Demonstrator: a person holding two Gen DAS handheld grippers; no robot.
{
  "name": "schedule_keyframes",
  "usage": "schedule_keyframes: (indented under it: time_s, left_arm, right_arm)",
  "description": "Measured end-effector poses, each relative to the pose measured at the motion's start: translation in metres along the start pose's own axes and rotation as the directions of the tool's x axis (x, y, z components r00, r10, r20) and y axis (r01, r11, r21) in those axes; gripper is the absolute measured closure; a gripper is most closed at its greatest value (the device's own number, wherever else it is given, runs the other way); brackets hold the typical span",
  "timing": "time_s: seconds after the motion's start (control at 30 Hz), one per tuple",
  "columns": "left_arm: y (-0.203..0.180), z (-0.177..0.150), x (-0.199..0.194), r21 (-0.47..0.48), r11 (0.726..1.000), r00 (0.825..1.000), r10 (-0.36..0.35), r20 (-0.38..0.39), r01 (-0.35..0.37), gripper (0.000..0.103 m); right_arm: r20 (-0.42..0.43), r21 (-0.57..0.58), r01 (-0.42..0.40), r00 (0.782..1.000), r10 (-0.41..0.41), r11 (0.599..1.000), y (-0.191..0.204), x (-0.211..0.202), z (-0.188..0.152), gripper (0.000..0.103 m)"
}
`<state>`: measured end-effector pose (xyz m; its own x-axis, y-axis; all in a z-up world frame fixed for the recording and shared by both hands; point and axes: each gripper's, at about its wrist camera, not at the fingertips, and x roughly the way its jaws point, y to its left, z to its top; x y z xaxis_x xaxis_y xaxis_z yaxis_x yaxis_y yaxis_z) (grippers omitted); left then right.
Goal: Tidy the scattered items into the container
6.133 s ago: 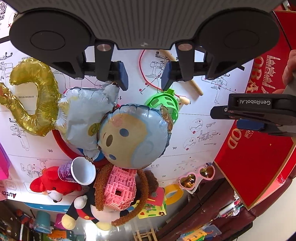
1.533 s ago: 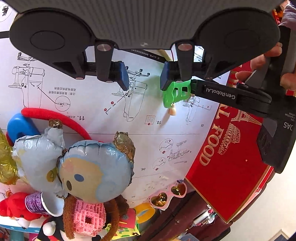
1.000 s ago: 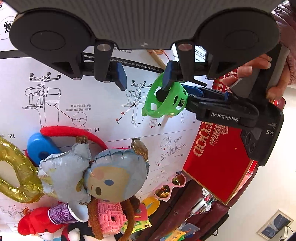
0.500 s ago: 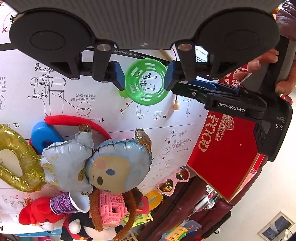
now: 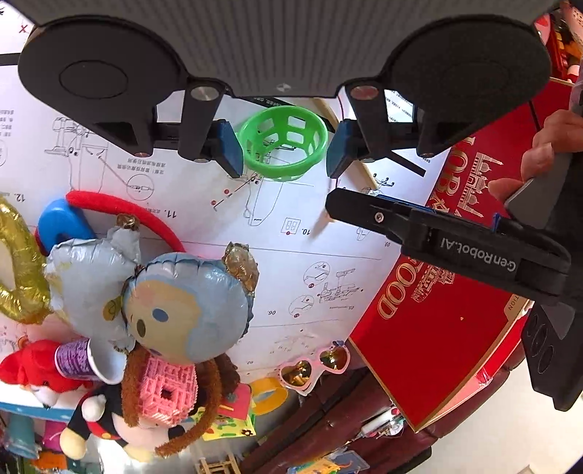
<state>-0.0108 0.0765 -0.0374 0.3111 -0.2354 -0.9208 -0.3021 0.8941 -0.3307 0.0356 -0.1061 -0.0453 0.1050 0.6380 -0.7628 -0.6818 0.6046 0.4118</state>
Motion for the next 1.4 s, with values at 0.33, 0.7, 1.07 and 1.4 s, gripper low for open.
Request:
schedule_keyframes:
  time_s: [0.33, 0.7, 1.07, 1.4]
  left_arm:
    - [-0.022, -0.025, -0.014, 0.164, 0.986, 0.999, -0.016, 0.032, 0.01, 0.028]
    - [-0.018, -0.017, 0.024, 0.167, 0.98, 0.994, 0.1, 0.034, -0.104, 0.043]
    - [-0.026, -0.02, -0.011, 0.264, 0.96, 0.992, 0.066, 0.108, -0.093, 0.028]
    - [-0.073, -0.05, 0.015, 0.496, 0.854, 0.984, 0.091, 0.153, -0.156, 0.035]
  right_arm:
    - [-0.002, 0.057, 0.056, 0.998, -0.056, 0.997, -0.012, 0.007, 0.011, 0.053]
    - [0.009, 0.092, 0.097, 0.995, -0.098, 0.991, -0.024, 0.006, 0.016, 0.058]
    - [-0.001, 0.037, 0.148, 0.989, -0.148, 0.988, -0.033, -0.009, -0.004, 0.058]
    - [-0.015, -0.034, 0.15, 0.989, -0.15, 0.988, -0.024, -0.008, -0.014, 0.057]
